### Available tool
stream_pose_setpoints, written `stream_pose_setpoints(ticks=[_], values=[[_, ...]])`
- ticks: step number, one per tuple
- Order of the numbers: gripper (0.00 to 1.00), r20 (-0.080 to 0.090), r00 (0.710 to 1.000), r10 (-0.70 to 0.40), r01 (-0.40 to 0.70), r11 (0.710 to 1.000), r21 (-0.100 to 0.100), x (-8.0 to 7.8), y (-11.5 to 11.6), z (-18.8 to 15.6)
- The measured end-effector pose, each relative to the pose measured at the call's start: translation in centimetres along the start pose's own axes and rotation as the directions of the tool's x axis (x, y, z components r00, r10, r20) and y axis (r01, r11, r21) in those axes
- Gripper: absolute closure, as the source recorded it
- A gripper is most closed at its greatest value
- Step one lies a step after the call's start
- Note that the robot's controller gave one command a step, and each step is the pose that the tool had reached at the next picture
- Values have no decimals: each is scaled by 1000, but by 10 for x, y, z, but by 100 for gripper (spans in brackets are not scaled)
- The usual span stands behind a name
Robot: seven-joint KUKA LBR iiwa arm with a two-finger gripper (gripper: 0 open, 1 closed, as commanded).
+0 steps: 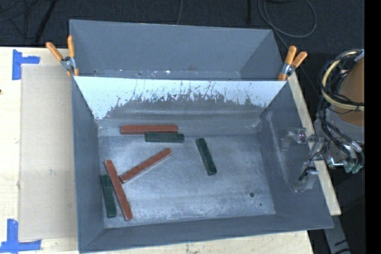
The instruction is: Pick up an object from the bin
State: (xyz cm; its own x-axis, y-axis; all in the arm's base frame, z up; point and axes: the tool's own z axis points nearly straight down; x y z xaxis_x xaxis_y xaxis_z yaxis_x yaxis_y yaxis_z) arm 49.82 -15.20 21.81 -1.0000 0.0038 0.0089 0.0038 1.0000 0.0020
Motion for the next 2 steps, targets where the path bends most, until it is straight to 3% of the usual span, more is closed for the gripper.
stream_pose_setpoints(ticks=[1, 2], values=[[0, 5, 995, -96, 96, 995, -3, -53, 71, 76], [0, 9, 926, -377, 377, 926, 2, -119, 139, 131]])
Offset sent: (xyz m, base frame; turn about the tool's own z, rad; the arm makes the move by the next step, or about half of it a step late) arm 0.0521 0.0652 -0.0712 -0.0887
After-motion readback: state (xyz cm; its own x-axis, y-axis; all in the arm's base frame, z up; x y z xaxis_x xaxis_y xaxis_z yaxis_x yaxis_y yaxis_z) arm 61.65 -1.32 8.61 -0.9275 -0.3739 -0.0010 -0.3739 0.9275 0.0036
